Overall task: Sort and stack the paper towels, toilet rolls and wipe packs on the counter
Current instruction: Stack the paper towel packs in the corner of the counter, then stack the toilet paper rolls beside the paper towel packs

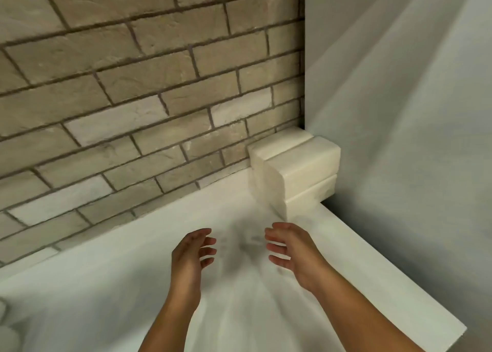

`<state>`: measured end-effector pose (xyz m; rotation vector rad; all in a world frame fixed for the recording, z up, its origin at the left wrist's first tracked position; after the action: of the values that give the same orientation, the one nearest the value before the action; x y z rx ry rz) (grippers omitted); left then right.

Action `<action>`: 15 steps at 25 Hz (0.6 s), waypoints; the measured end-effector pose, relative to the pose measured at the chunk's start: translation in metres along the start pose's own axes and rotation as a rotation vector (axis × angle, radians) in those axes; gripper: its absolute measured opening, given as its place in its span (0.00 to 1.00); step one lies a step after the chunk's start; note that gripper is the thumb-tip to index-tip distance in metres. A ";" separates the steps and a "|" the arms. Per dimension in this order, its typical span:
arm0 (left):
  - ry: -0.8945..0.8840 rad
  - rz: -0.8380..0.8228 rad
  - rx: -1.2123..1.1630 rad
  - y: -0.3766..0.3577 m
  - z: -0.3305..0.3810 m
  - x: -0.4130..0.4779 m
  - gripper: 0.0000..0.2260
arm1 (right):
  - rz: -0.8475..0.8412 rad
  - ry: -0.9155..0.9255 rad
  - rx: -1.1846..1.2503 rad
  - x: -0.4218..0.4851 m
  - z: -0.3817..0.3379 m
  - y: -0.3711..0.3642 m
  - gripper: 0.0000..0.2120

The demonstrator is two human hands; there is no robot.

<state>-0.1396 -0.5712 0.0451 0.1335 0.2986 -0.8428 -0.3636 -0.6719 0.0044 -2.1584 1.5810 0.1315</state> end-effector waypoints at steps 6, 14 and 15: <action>0.009 0.013 0.112 0.139 -0.005 -0.043 0.09 | -0.088 0.052 -0.132 -0.060 0.024 -0.124 0.13; 0.002 0.086 0.131 0.300 -0.017 -0.079 0.09 | -0.248 0.001 -0.191 -0.127 0.087 -0.263 0.10; 0.009 0.086 0.120 0.311 -0.020 -0.081 0.09 | -0.249 0.000 -0.193 -0.131 0.090 -0.270 0.10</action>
<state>0.0391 -0.3032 0.0512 0.2600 0.2487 -0.7747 -0.1410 -0.4562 0.0509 -2.4837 1.3320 0.2110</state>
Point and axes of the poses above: each hand's wrist, its own x-axis towards the middle knuckle, its own y-axis out of the back of the hand, z = x × y, the point moved 9 cm from there along x, towards the middle knuckle, and after that the axes turned 8 degrees about y, right-handed, at the moved point
